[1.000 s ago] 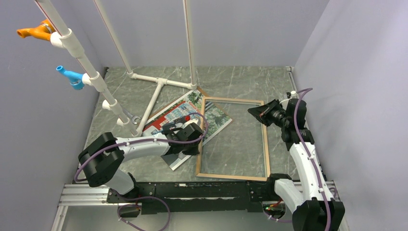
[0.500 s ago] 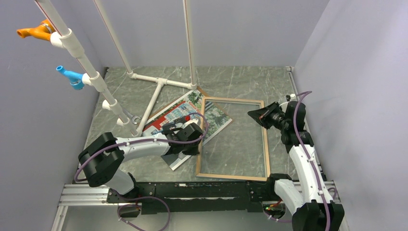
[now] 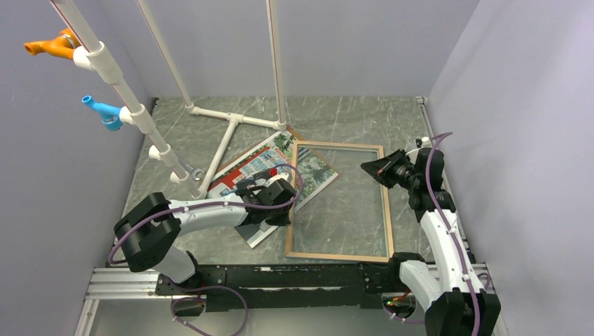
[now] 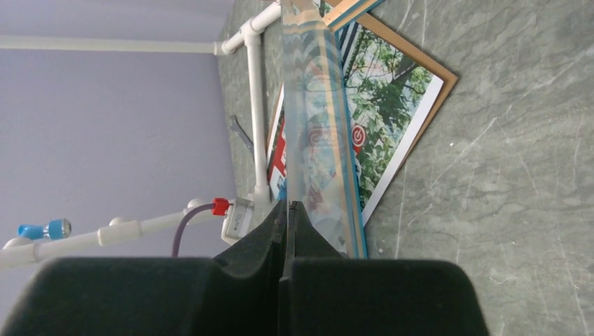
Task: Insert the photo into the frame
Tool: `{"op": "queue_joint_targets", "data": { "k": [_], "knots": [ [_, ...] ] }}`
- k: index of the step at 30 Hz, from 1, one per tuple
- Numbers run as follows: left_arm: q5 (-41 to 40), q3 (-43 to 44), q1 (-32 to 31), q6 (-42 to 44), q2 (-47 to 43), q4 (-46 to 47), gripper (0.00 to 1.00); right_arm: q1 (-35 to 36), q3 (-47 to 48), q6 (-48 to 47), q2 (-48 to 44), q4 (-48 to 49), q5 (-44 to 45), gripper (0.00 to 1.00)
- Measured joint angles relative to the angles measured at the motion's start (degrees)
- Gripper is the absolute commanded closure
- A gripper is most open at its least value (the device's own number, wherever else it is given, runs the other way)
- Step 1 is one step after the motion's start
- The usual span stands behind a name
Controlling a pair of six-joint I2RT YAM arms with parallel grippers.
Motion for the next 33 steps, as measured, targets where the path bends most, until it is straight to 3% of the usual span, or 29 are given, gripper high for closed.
{"op": "queue_joint_targets", "data": {
  "k": [33],
  "knots": [
    [0.0,0.66,-0.02,0.0,0.46,-0.74,1.0,0.07,3.5,-5.73,1.44,-2.12,-5.01,1.0]
  ]
}}
